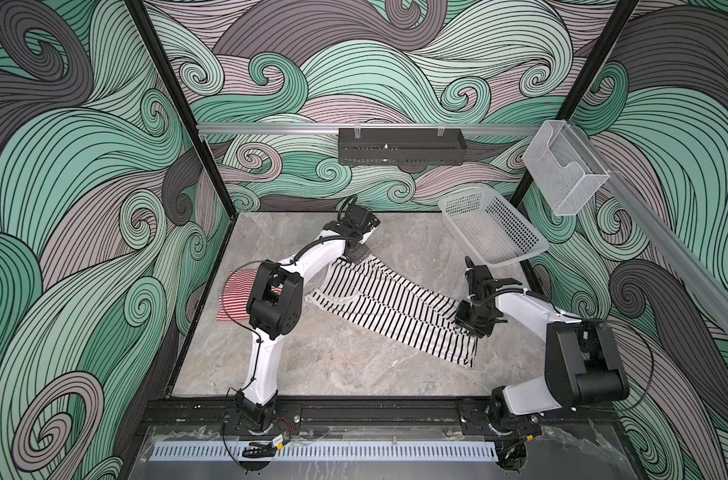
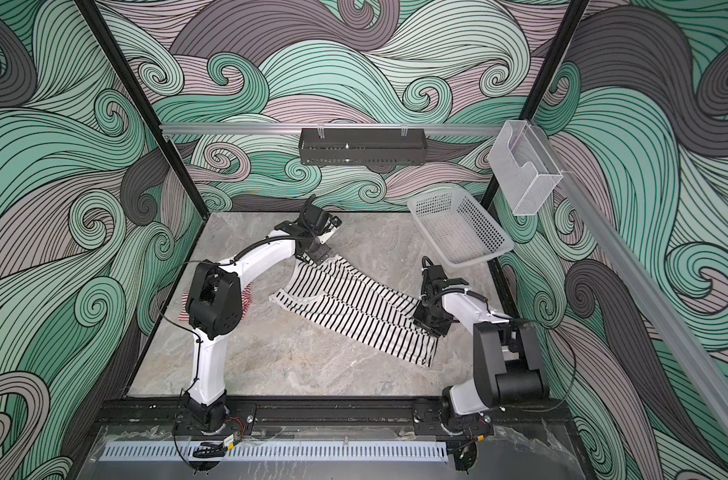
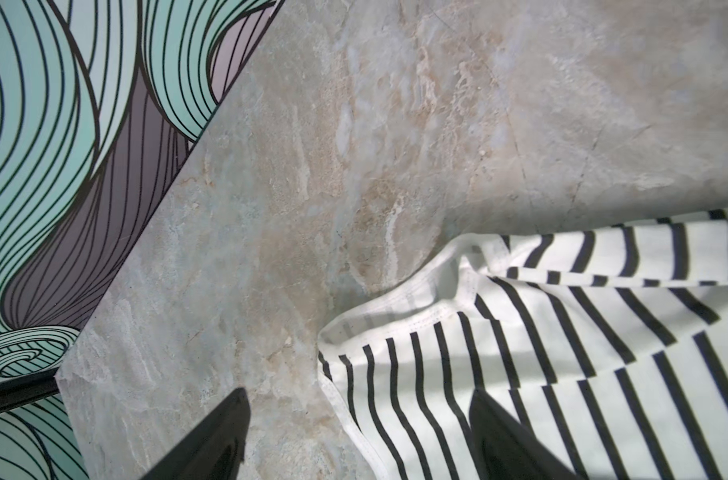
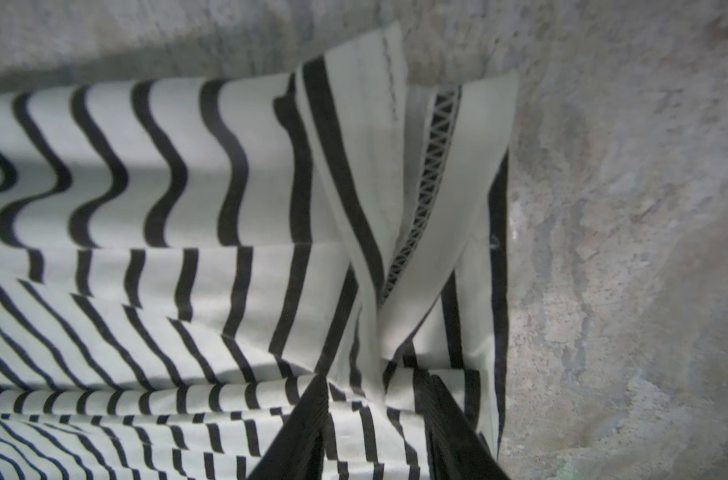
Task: Fold and stack the tank tops
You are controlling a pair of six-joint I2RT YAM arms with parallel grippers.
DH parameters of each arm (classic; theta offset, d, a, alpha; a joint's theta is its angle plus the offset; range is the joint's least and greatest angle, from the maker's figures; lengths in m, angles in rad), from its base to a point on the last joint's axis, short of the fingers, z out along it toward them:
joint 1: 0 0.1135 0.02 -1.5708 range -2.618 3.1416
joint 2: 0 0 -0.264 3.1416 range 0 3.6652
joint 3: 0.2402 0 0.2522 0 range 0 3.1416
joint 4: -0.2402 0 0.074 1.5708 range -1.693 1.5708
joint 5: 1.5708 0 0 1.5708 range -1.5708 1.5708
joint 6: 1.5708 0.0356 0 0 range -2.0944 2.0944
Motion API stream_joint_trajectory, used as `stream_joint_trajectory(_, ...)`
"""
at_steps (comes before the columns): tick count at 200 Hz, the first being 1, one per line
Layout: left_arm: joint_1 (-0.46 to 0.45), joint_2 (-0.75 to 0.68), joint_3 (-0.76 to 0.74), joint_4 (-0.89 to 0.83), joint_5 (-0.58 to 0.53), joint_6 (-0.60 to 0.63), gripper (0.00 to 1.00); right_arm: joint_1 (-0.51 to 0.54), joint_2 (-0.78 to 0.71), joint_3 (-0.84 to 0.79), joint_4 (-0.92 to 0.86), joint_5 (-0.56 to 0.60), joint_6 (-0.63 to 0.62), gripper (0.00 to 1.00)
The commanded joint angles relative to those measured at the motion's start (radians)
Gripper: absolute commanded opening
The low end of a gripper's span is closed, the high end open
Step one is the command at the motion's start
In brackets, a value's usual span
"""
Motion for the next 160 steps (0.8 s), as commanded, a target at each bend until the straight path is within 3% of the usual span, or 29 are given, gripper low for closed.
stream_joint_trajectory(1, 0.006, 0.021, 0.044, -0.048, 0.05, -0.031, 0.85, -0.005, 0.033, 0.006, 0.045, -0.017, -0.006, 0.39)
stream_joint_trajectory(24, 0.005, 0.031, 0.052, -0.052, 0.054, -0.033, 0.84, -0.005, 0.041, 0.014, 0.048, -0.015, -0.008, 0.33)
stream_joint_trajectory(57, 0.009, 0.047, 0.056, -0.051, 0.06, -0.027, 0.82, -0.006, 0.017, 0.019, 0.036, -0.008, -0.013, 0.12)
stream_joint_trajectory(72, 0.01, 0.056, 0.065, -0.057, 0.077, -0.022, 0.81, -0.006, -0.004, 0.024, 0.024, -0.013, -0.014, 0.07)
stream_joint_trajectory(160, 0.017, 0.17, 0.233, -0.111, 0.264, -0.008, 0.87, -0.013, -0.08, 0.08, -0.028, -0.025, -0.02, 0.06)
